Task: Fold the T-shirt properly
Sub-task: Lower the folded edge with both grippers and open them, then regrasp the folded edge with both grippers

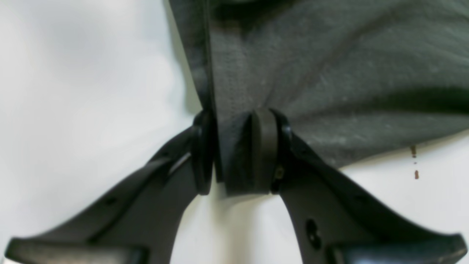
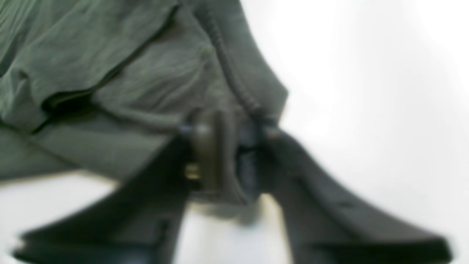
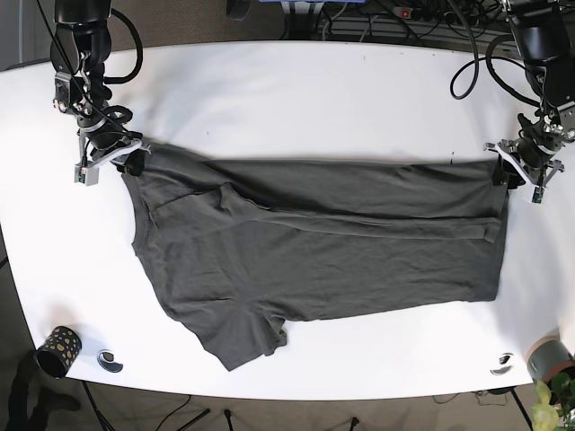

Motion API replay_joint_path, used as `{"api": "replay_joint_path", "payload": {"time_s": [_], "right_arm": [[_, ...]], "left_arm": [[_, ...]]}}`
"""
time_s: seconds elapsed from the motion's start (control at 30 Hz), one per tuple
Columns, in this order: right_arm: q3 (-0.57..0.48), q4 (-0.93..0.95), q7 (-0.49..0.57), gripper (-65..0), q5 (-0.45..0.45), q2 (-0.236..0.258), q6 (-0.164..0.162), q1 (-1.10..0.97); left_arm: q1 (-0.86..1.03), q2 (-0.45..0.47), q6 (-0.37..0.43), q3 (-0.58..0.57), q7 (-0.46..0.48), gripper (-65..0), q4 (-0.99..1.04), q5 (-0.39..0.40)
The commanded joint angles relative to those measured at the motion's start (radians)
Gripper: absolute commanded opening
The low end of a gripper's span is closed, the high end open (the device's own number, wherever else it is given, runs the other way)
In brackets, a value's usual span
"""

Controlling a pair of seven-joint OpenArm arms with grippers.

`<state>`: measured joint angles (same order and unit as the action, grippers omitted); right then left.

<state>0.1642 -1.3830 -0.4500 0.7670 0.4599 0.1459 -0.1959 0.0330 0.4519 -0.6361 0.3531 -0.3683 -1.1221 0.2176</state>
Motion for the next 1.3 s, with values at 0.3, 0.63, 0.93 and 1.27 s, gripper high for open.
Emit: {"api": "replay_joint_path", "payload": {"time_s": [0.3, 0.63, 0.93, 1.27], "right_arm": [[0.010, 0.009, 0.009, -58.3, 0.006, 0.112, 0.001, 0.025], [0.011, 0.020, 0.009, -47.4, -0.024, 0.142, 0.001, 0.046], [0.010, -0.135, 0.009, -20.5, -0.034, 0.099, 0.001, -0.038], [0.007, -0.114, 0.009, -20.6, -0.036, 0.035, 0.001, -0.067]], "left_arm": [[0.003, 0.014, 0.003, 0.001, -0.042, -49.7, -0.005, -0.031], [0.003, 0.017, 0.003, -0.001, -0.042, -49.3, -0.005, -0.033], [-0.002, 0.015, -0.034, 0.004, -0.044, -45.1, -0.006, -0.031], [0.008, -0.032, -0.062, 0.149, -0.048, -22.6, -0.125, -0.031]]}}
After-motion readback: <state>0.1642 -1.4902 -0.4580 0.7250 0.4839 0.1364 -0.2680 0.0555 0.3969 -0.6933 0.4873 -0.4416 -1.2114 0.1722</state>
